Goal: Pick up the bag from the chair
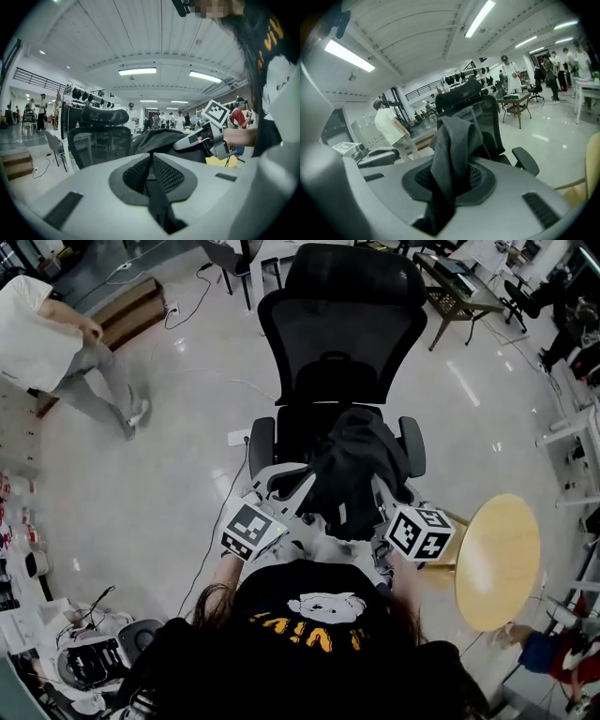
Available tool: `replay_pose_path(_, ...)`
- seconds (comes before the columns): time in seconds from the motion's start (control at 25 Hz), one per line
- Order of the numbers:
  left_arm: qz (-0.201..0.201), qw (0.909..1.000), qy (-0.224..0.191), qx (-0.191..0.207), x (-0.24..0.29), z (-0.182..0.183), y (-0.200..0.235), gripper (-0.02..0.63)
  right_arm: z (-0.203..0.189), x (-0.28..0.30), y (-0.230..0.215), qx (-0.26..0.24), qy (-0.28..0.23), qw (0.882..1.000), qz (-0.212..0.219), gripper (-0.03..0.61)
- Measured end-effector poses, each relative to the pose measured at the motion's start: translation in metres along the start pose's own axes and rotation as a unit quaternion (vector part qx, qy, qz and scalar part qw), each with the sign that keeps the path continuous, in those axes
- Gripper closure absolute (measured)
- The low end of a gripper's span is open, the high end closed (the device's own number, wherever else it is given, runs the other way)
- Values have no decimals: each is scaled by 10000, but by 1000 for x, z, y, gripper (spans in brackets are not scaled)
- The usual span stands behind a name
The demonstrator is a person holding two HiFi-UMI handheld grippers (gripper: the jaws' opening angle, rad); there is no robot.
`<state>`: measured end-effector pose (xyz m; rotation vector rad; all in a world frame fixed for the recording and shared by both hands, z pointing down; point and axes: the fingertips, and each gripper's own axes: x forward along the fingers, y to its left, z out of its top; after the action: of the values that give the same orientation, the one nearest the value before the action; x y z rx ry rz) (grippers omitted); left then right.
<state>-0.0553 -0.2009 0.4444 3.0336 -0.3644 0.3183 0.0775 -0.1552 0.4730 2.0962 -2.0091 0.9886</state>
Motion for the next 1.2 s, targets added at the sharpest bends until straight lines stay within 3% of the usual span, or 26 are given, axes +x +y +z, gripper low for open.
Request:
replay_pose_path(0.32, -239, 9997, -62, -35, -11, -3, -31, 583, -22, -31, 10, 13, 70, 9998, -176, 517)
replay_pose_path(0.64, -188, 9998, 8, 61, -22, -9, -66, 583, -51, -67, 5, -18, 140, 9997, -202, 517)
replay_pose_path(1.2, 230, 9997, 59, -116, -28, -7, -168, 583, -94, -158, -18, -141, 286, 9993, 189, 517)
